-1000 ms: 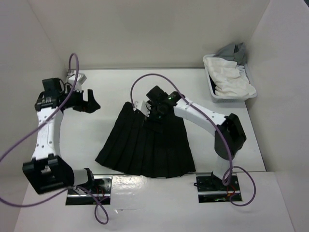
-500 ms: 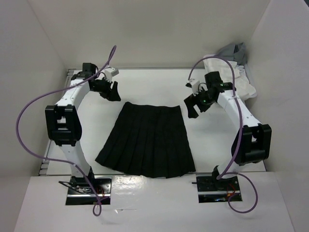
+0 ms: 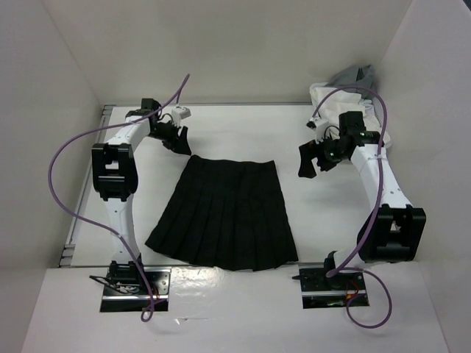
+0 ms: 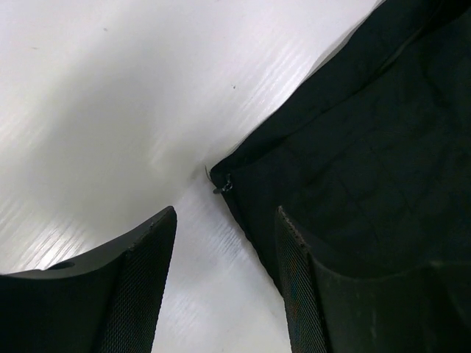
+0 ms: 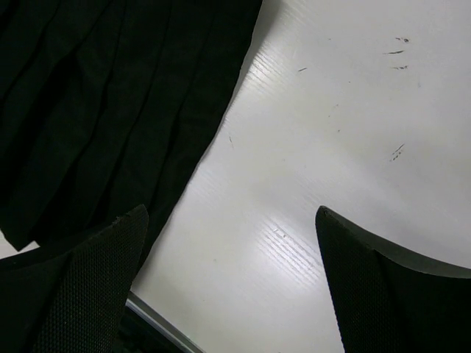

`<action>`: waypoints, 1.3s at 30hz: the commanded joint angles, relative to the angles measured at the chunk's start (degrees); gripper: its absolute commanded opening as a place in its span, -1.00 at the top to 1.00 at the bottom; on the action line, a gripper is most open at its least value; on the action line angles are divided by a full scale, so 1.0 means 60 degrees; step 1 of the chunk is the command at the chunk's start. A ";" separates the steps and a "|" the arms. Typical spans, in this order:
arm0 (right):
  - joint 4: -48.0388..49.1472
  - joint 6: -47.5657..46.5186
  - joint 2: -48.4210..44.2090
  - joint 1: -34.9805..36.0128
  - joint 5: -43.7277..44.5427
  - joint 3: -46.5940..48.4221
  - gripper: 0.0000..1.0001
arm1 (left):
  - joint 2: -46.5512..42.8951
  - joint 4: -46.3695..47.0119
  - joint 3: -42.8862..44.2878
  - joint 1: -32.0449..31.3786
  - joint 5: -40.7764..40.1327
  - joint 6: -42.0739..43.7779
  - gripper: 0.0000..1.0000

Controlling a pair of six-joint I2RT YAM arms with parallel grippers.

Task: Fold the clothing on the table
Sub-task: Flatten the skirt out

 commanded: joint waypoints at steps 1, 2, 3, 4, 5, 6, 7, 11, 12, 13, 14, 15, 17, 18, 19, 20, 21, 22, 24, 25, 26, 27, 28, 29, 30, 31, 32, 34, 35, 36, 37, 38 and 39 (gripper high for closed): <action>-0.0290 0.0009 0.0122 -0.0259 -0.0563 0.0393 -0.97 | 0.0479 -0.0151 0.0363 -0.0155 0.0402 0.0405 -0.26; -0.0377 0.0009 0.0123 -0.0260 -0.0650 0.0393 -0.97 | 0.0481 -0.0151 0.0450 -0.0257 0.0402 0.0405 -0.26; -0.0378 0.0009 0.0239 -0.0347 -0.0650 0.0393 -0.97 | 0.0626 -0.0267 0.0450 -0.0258 0.0315 0.0405 -0.26; -0.0378 0.0009 0.0240 -0.0348 -0.0650 0.0480 -0.97 | 0.0743 -0.0269 0.0537 -0.0359 0.0314 0.0405 -0.26; -0.0378 0.0009 0.0356 -0.0348 -0.0752 0.0481 -0.97 | 0.0744 -0.0370 0.0538 -0.0360 0.0314 0.0405 -0.26; -0.0378 0.0009 0.0357 -0.0449 -0.0753 0.0481 -0.97 | 0.0861 -0.0473 0.0538 -0.0360 0.0212 0.0405 -0.26; -0.0378 0.0009 0.0357 -0.0450 -0.0753 0.0481 -0.97 | 0.0963 -0.0474 0.0538 -0.0447 0.0211 0.0405 -0.26; -0.0378 -0.0079 0.0678 -0.0450 -0.0943 0.0394 -0.97 | 0.1300 -0.0750 0.1035 -0.0448 0.0239 0.0405 -0.26; -0.0378 -0.0079 0.0679 -0.0450 -0.0943 0.0393 -0.97 | 0.1490 -0.0839 0.1196 -0.0448 0.0240 0.0405 -0.26; -0.0378 -0.0079 0.0810 -0.0450 -0.0943 0.0393 -0.97 | 0.1579 -0.0840 0.1314 -0.0448 0.0356 0.0405 -0.26; -0.0480 -0.0166 0.0927 -0.0450 -0.1059 0.0480 -0.97 | 0.1681 -0.0970 0.1503 -0.0535 0.0358 0.0405 -0.26; -0.0481 -0.0166 0.0928 -0.0450 -0.1061 0.0481 -0.97 | 0.1682 -0.1059 0.1505 -0.0536 0.0358 0.0405 -0.24; -0.0568 -0.0166 0.1015 -0.0450 -0.1061 0.0568 -0.97 | 0.1769 -0.1176 0.1505 -0.0711 0.0358 0.0405 -0.18; -0.0569 -0.0253 0.1016 -0.0450 -0.1148 0.0568 -0.97 | 0.1770 -0.1177 0.1505 -0.0712 0.0358 0.0492 -0.13; -0.0482 -0.0254 0.1103 -0.0450 -0.1148 0.0568 -0.97 | 0.1857 -0.1394 0.1505 -0.0799 0.0358 0.0493 0.05; -0.0481 -0.0254 0.1220 -0.0450 -0.1337 0.0568 -0.97 | 0.1858 -0.1498 0.1505 -0.0800 0.0358 0.0595 0.15; -0.0481 -0.0254 0.1308 -0.0450 -0.1426 0.0467 -0.97 | 0.1858 -0.1499 0.1505 -0.0800 0.0459 0.0683 0.25; -0.0481 -0.0254 0.1411 -0.0450 -0.1514 0.0466 -0.97 | 0.1858 -0.1615 0.1389 -0.0800 0.0460 0.0684 0.32; -0.0481 -0.0342 0.1761 -0.0450 -0.1690 0.0466 -0.97 | 0.1742 -0.1616 0.1155 -0.0800 0.0547 0.0684 0.57; -0.0481 -0.0342 0.1894 -0.0450 -0.1690 0.0698 -0.97 | 0.1552 -0.1486 0.1009 -0.0800 0.0548 0.0684 0.67; -0.0481 -0.0342 0.2040 -0.0349 -0.1690 0.0802 -0.97 | 0.1449 -0.1484 0.0732 -0.0713 0.0548 0.0684 0.83; -0.0481 -0.0429 0.2346 -0.0246 -0.1777 0.0919 -0.97 | 0.1346 -0.1354 0.0598 -0.0712 0.0548 0.0582 0.90; -0.0481 -0.0430 0.2509 -0.0245 -0.1778 0.1210 -0.97 | 0.1128 -0.1208 0.0495 -0.0625 0.0548 0.0581 0.94; -0.0394 -0.0430 0.2670 -0.0129 -0.1865 0.1372 -0.97 | 0.1024 -0.1119 0.0393 -0.0624 0.0548 0.0436 0.99; -0.0393 -0.0430 0.2831 -0.0012 -0.1866 0.1534 -0.97 | 0.0936 -0.1118 0.0305 -0.0523 0.0548 0.0435 1.00; -0.0248 -0.0314 0.3137 -0.0011 -0.1982 0.1898 -0.97 | 0.0761 -0.1031 0.0188 -0.0434 0.0548 0.0333 1.00; -0.0246 -0.0313 0.3300 0.0236 -0.2085 0.2119 -0.95 | 0.0759 -0.1030 0.0187 -0.0434 0.0548 0.0332 1.00; 0.0119 -0.0080 0.3811 0.0427 -0.2086 0.2732 -0.95 | 0.0468 -0.1030 0.0085 -0.0346 0.0460 0.0215 1.00; 0.0236 -0.0079 0.3988 0.0515 -0.2086 0.2925 -0.95 | 0.0466 -0.1030 -0.0017 -0.0259 0.0460 0.0215 1.00; 0.0513 0.0023 0.4164 0.0603 -0.2086 0.3086 -0.95 | 0.0336 -0.1030 -0.0018 -0.0258 0.0359 0.0113 1.00; 0.0660 0.0111 0.4557 0.0749 -0.2086 0.3364 -0.92 | 0.0247 -0.1030 -0.0018 -0.0258 0.0358 0.0112 1.00; 0.0778 0.0112 0.4764 0.0751 -0.2086 0.3482 -0.92 | 0.0246 -0.1030 -0.0105 -0.0258 0.0358 0.0112 1.00; 0.0866 0.0112 0.4998 0.0852 -0.2187 0.3701 -0.89 | 0.0246 -0.1030 -0.0106 -0.0258 0.0271 0.0112 1.00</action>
